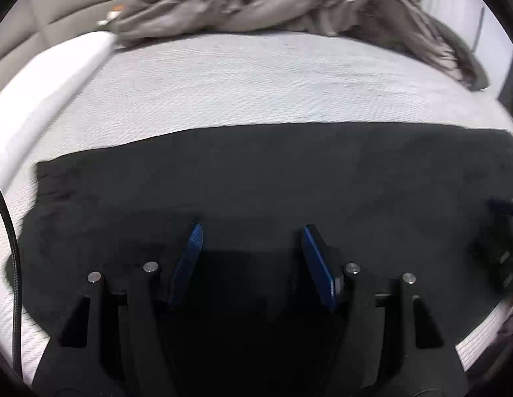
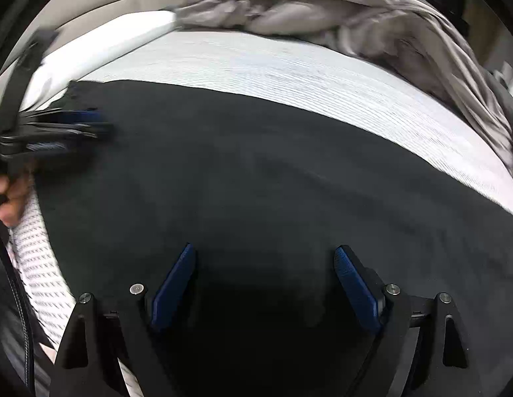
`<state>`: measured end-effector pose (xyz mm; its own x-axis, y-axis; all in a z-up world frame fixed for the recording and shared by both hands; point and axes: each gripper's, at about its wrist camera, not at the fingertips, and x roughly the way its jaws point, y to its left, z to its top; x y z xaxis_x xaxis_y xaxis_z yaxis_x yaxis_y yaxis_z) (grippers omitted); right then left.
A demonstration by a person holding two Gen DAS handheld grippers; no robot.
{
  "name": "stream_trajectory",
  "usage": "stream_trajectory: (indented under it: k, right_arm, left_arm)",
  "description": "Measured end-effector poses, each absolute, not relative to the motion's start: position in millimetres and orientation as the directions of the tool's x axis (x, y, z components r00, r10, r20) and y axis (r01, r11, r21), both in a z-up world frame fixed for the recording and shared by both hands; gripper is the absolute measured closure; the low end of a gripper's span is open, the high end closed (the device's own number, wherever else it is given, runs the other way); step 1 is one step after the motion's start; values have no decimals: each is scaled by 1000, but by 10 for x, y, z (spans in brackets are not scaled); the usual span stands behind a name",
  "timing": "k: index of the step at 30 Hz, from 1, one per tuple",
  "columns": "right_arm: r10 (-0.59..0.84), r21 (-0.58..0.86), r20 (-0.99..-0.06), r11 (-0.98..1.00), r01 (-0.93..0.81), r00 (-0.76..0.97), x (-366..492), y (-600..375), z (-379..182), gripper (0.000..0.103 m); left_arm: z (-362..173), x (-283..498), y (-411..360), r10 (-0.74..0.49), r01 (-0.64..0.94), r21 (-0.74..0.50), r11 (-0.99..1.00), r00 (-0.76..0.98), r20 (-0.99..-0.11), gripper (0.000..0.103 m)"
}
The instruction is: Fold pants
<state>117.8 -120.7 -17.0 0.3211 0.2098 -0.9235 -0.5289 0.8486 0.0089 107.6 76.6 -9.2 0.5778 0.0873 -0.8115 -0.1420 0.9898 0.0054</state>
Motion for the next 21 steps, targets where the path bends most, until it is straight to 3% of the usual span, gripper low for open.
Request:
stream_trajectory:
  k: [2,5,8,10,14,16,21]
  right_arm:
    - [207,22,-924,869,-495,321,1186,-1399,-166,16]
    - [178,-2,-919,891,-454,352,1154,-1581,-118,16]
    - [236,56,-904,892,-448,357,1079,-1587,-6,16]
    - [276,81,-891,878,-473,360,971,-1465,79,16]
    - [303,75,-885,842,-535,354,785,-1160,124,16]
    - [240,7,-899,844,-536,367,692,-1152,38,16]
    - [106,-91,-899,905,-417,425,723,-1943,21,16]
  left_arm:
    - [-35,824,931,29,-133,-61,989,585,-811,46]
    - [122,596,833,10,-97,-67,993,630,-777,46]
    - [300,479,438,-152,74,-139,988,675,-722,44]
    - [231,584,125,-238,188,-152,970,637,-733,43]
    - [-74,765,-326,-235,252,-114,961,527,-817,43]
    - [-141,829,-439,-204,266,-67,962,533,-821,43]
    - [-159,934,-288,-219,238,-105,965,525,-823,43]
